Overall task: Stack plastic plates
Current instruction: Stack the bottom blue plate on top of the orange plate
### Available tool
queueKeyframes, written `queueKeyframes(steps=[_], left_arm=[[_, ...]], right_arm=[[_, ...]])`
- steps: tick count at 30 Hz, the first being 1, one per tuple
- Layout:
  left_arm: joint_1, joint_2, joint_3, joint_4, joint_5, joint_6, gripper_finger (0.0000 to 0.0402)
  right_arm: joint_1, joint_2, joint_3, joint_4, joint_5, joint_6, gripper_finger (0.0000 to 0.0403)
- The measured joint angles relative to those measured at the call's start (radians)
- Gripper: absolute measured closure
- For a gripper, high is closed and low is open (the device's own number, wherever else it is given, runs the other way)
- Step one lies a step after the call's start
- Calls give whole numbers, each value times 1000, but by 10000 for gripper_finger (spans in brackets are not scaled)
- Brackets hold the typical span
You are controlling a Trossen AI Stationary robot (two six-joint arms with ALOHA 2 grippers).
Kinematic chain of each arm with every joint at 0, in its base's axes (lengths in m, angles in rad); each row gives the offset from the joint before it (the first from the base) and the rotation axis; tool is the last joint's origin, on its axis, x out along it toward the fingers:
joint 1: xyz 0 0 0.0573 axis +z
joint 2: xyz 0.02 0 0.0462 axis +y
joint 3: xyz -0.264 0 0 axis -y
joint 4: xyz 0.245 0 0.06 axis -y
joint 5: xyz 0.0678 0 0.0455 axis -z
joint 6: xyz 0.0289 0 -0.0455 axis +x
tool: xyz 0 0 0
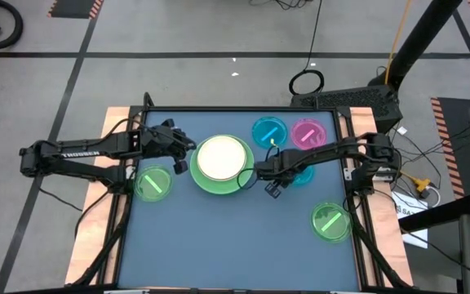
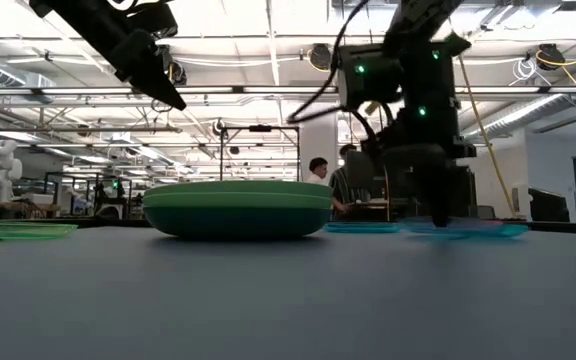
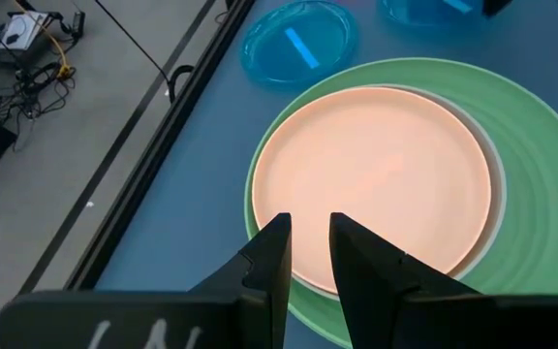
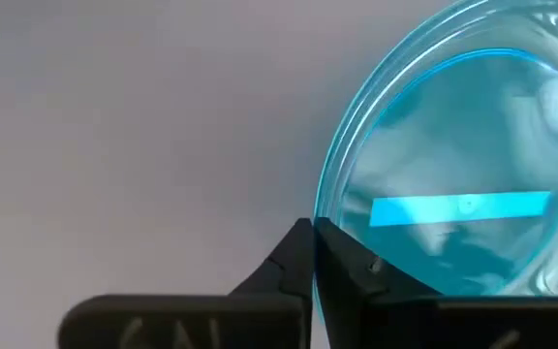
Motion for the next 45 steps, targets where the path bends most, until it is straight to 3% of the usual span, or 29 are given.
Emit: queueKeyframes(steps=[22, 34, 45], left_arm=[[0, 0, 0, 3, 0, 19, 321], [0, 0, 0, 50, 0, 32, 321], [0, 0, 0, 58, 0, 45, 321]], right_arm=[[2, -2, 344, 0, 160, -416, 402], [7, 47, 359, 281, 97, -654, 403], [37, 110, 359, 355, 101, -848, 393]])
